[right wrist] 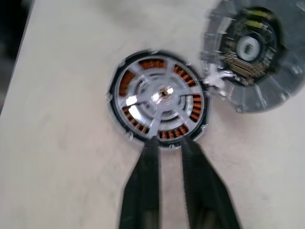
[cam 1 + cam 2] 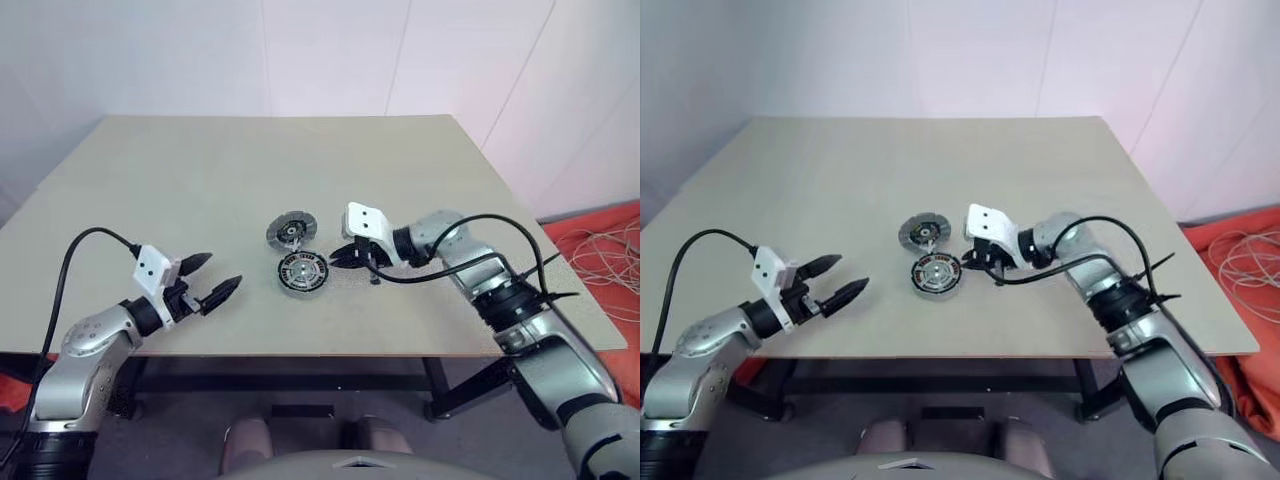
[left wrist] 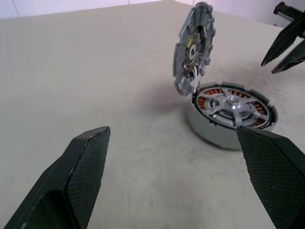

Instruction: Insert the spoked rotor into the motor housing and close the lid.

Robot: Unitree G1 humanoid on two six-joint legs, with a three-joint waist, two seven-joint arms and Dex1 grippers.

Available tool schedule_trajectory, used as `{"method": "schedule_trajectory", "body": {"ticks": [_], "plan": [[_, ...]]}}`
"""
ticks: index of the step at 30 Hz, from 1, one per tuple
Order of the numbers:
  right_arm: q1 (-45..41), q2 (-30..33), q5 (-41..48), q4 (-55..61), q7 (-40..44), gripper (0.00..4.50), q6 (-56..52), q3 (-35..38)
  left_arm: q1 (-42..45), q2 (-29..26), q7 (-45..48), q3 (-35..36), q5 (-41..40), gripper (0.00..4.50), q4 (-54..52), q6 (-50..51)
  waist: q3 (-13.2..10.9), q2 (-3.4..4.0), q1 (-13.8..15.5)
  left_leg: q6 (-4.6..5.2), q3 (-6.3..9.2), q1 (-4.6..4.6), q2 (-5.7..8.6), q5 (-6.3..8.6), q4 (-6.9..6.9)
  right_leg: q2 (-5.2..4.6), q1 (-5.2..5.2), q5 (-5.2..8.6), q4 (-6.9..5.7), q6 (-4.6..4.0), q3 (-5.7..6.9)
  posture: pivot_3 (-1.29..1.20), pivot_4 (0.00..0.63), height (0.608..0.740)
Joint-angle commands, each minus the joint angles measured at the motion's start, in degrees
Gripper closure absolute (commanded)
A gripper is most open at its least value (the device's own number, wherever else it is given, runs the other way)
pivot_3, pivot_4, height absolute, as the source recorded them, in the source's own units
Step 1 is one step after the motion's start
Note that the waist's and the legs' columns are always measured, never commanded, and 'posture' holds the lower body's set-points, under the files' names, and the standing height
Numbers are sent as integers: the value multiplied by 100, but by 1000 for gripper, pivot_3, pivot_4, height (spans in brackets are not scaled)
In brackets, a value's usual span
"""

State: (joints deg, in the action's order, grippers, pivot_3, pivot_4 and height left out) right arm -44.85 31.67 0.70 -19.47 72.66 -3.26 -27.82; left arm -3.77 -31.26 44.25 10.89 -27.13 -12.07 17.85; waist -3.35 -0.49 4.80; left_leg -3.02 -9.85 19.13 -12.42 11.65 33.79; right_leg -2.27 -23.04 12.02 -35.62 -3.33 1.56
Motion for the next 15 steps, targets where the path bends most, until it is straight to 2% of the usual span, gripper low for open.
{"method": "schedule_trajectory", "body": {"ticks": [1,5,8,15], "plan": [[-529,96,-479,-585,447,2458,1242,-201,75,6,-17,38,29,0,-58,-130,0,0,-14,2,0,1,0,1,7,-1,-2,0,-1,-1,1,0,0,740],[-1023,-39,-951,-1447,550,998,2417,-398,44,28,-14,48,40,0,-83,-146,-1,-1,-59,27,1,22,0,16,48,-7,-14,-18,-9,-31,1,0,0,740],[-1491,-217,-1627,-2218,233,32,3597,-730,24,47,-23,60,38,0,-103,-163,-1,-1,-92,31,1,25,5,18,51,-11,-14,-20,-9,-34,1,0,0,740],[-2061,-640,-2492,-3266,-322,32,5011,-1096,-83,87,-64,91,37,0,-184,-199,-1,0,-103,32,1,35,-1,19,52,-8,-26,-23,-11,-39,5,0,0,740]]}}
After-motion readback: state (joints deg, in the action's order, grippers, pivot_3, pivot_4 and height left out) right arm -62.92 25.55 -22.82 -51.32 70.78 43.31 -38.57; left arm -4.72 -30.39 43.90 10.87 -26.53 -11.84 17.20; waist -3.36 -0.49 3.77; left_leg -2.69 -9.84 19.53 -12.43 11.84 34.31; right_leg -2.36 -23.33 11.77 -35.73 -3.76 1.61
